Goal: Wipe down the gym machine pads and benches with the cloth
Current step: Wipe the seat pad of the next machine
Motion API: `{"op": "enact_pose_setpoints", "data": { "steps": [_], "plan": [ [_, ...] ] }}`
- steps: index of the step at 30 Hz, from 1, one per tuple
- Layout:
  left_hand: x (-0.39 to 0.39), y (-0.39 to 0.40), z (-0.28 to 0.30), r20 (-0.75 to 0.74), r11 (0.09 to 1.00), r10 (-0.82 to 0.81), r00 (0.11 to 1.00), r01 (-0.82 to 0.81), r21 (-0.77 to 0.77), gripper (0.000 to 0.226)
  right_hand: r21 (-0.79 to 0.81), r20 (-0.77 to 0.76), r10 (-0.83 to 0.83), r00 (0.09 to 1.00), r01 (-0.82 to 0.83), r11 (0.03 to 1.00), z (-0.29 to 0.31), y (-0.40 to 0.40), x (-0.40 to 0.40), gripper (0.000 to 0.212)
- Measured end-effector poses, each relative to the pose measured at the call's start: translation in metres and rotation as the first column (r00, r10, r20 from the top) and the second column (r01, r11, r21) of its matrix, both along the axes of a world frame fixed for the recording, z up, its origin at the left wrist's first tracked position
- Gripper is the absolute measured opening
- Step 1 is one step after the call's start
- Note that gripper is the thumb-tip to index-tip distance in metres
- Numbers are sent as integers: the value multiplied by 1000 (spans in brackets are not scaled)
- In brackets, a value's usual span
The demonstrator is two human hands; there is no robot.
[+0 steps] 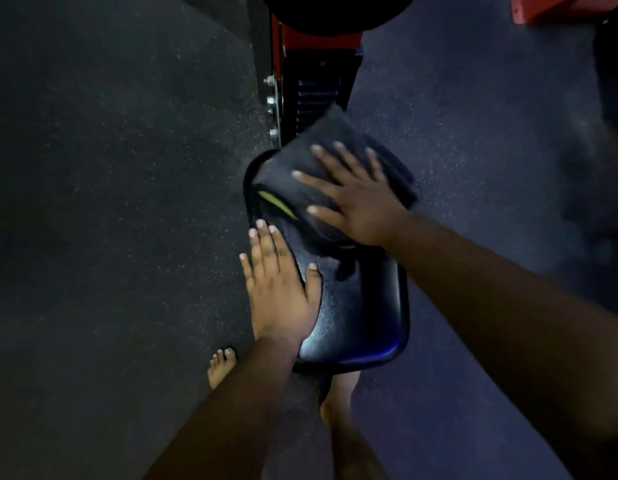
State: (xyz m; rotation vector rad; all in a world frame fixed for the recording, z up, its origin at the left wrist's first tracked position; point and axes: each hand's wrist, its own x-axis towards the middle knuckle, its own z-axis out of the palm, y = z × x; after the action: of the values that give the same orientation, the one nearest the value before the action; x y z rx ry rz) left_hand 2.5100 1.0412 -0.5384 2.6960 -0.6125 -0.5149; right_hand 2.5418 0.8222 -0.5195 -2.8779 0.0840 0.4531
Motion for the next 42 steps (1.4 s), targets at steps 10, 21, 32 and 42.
{"op": "enact_pose_setpoints", "data": {
  "steps": [10, 21, 32, 42],
  "plan": [
    [-4, 2, -3, -41, 999, 8, 999, -10, -46, 81, -41, -88, -443, 892, 441, 897, 3, 23, -15, 75],
    [11, 20, 15, -388, 834, 54, 920, -256, -489, 80, -45, -102, -460, 882, 457, 888, 25, 131, -155, 72],
    [33, 63, 20, -544, 719, 64, 837, -417, -556, 75, -88, -50, -430, 901, 425, 901, -1, 102, 41, 77],
    [25, 93, 33, -422, 874, 19, 906, -221, -434, 75, -106, -24, 11, 1000, -13, 994, 24, 183, -135, 66]
  ]
}}
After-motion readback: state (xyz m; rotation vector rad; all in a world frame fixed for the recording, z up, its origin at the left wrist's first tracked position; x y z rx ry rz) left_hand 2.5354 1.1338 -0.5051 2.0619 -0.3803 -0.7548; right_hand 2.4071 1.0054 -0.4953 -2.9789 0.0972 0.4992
